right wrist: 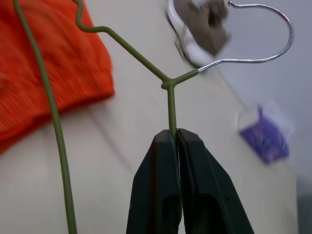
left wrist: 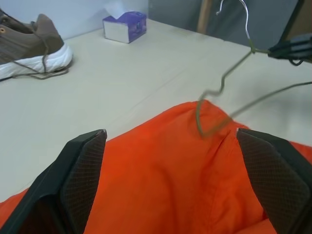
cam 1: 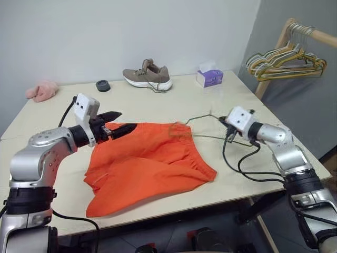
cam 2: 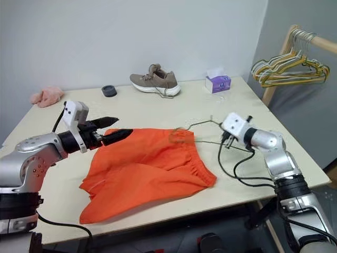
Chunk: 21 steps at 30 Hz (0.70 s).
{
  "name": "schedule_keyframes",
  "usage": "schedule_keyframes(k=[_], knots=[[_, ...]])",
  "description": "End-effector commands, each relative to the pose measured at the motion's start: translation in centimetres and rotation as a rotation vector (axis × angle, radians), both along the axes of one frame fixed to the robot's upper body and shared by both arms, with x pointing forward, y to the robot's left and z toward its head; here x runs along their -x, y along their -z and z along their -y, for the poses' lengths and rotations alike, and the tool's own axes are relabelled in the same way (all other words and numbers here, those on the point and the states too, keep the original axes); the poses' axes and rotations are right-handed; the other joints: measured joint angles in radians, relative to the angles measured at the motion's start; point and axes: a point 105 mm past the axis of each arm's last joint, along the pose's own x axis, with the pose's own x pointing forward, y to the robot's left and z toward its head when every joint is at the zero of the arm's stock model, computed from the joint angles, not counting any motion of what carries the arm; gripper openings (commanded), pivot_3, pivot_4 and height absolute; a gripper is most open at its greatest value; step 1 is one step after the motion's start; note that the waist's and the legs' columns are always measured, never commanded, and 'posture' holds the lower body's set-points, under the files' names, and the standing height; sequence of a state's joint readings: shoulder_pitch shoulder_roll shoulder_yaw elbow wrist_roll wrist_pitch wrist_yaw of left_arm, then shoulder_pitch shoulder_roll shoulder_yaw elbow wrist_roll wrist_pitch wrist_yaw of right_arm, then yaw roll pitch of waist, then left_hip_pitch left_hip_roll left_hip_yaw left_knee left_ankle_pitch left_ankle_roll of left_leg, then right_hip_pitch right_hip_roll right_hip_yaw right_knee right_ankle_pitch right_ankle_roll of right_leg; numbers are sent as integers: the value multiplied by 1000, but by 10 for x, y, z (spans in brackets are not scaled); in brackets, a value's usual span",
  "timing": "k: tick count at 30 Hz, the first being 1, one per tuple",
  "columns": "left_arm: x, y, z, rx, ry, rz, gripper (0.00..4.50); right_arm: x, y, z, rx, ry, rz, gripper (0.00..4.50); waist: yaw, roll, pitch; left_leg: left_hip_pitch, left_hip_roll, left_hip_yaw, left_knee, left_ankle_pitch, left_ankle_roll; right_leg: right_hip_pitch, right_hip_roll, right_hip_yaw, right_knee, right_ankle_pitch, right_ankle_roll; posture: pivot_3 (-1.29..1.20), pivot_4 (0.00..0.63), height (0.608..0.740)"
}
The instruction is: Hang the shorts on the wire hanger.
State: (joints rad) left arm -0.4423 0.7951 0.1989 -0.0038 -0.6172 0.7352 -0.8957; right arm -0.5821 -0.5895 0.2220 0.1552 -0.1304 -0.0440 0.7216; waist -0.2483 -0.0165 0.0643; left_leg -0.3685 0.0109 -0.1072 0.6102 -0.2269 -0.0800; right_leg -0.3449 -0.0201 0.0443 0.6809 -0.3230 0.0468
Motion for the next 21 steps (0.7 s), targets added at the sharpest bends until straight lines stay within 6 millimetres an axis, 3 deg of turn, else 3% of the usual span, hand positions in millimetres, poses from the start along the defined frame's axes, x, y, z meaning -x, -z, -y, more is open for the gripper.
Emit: schedule_keyframes(k=[1,5,14,21], knots=[[8,-7,10,37,116,-62,4500,11,-36,-26,52,-154,193,22,-1,0,0,0,0,0,0,0,0,0,0,0,0,0,0,-206,0,740],[19,3,20,-10,235,-132,4500,21,-47,-46,89,-266,277,22,-1,0,0,2,1,-1,0,0,0,1,1,0,1,0,0,-210,0,740],[24,36,36,-128,328,-180,4500,33,-56,-66,83,-366,329,22,1,0,0,2,1,-1,0,0,0,1,1,0,1,0,-1,-211,0,740],[21,42,40,-135,347,-168,2322,37,-55,-69,74,-381,323,0,0,0,0,2,1,-1,0,0,0,1,1,0,1,0,-1,-218,0,740]])
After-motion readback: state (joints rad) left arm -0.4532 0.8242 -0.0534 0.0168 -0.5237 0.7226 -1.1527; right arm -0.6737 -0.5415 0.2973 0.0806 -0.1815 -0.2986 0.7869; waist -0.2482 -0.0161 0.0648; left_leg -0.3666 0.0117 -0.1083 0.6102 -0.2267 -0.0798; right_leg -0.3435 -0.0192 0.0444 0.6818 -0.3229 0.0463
